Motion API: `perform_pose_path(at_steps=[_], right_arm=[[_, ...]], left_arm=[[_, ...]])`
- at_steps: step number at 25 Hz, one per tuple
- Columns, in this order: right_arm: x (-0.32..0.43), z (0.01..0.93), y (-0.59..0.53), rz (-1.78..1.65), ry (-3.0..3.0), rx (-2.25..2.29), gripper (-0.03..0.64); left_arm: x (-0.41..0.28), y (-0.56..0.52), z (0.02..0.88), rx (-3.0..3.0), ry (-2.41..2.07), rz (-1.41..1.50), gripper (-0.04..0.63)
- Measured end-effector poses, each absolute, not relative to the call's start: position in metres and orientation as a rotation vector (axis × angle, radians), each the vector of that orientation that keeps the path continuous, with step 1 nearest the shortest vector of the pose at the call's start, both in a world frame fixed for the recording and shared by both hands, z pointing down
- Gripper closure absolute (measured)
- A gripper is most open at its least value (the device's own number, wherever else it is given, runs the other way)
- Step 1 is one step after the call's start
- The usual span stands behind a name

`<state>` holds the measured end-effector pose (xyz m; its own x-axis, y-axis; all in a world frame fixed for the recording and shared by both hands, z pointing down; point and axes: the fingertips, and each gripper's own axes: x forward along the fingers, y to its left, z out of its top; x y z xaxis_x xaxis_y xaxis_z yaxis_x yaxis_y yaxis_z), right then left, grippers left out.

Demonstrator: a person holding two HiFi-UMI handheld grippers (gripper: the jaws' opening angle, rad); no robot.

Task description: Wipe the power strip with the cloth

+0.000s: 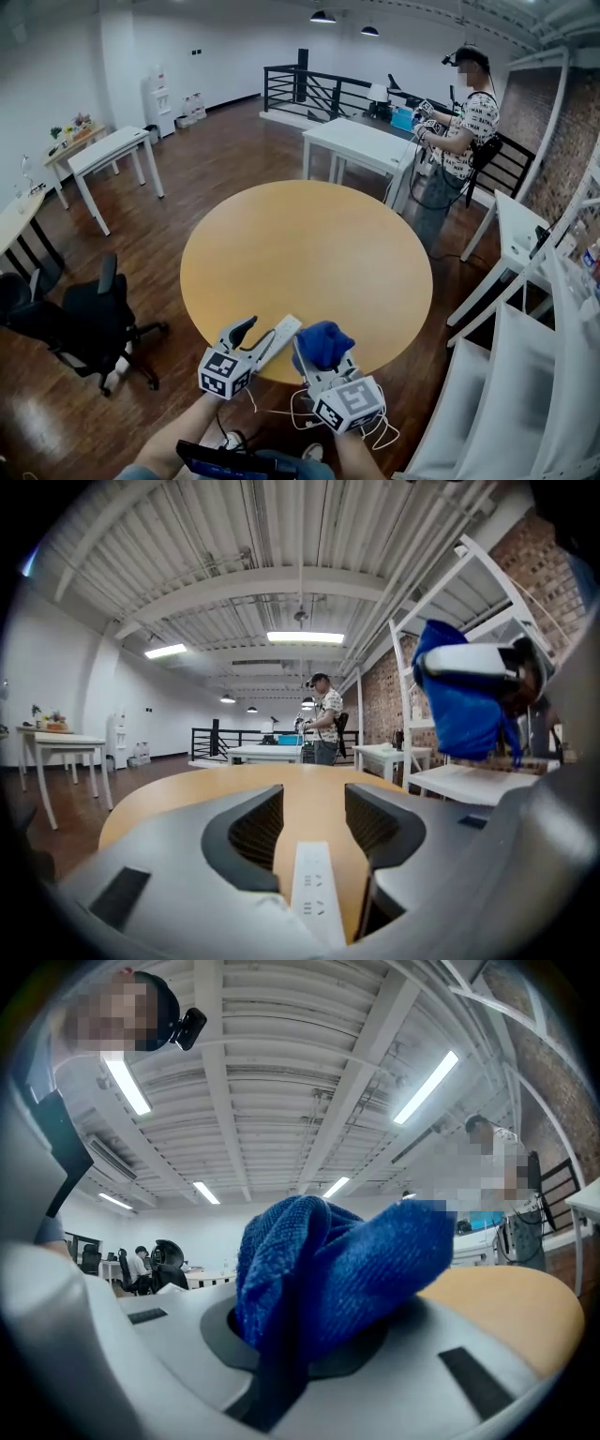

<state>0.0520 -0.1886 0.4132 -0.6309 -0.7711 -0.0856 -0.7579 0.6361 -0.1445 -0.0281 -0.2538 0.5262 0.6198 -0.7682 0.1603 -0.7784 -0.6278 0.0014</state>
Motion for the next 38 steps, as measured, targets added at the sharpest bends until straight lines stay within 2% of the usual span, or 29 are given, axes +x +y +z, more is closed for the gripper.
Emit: perform_pose_path(at_steps=[4, 6, 14, 38], right_arm=[[0.047, 0.397, -0.193, -0.083, 2.72, -1.25, 0.563], [0.046, 0.391, -0.196, -0.06, 2.725, -1.239, 0.562], [0.031, 0.376, -0.2, -0.015, 2.748, -1.17, 0.561], [0.025, 0.378, -0.198, 0.01, 2.789, -1.179, 0.568]], left_arm=[[-0.02, -0.24, 0.464, 2.83, -1.231, 0.04, 0.412], [-0.013, -0.229, 0.44, 2.87, -1.171, -0.018, 0.469], [-0.012, -0.206, 0.384, 2.968, -1.18, -0.06, 0.581], [-0.013, -0.199, 0.382, 2.951, -1.226, -0.005, 0.583]])
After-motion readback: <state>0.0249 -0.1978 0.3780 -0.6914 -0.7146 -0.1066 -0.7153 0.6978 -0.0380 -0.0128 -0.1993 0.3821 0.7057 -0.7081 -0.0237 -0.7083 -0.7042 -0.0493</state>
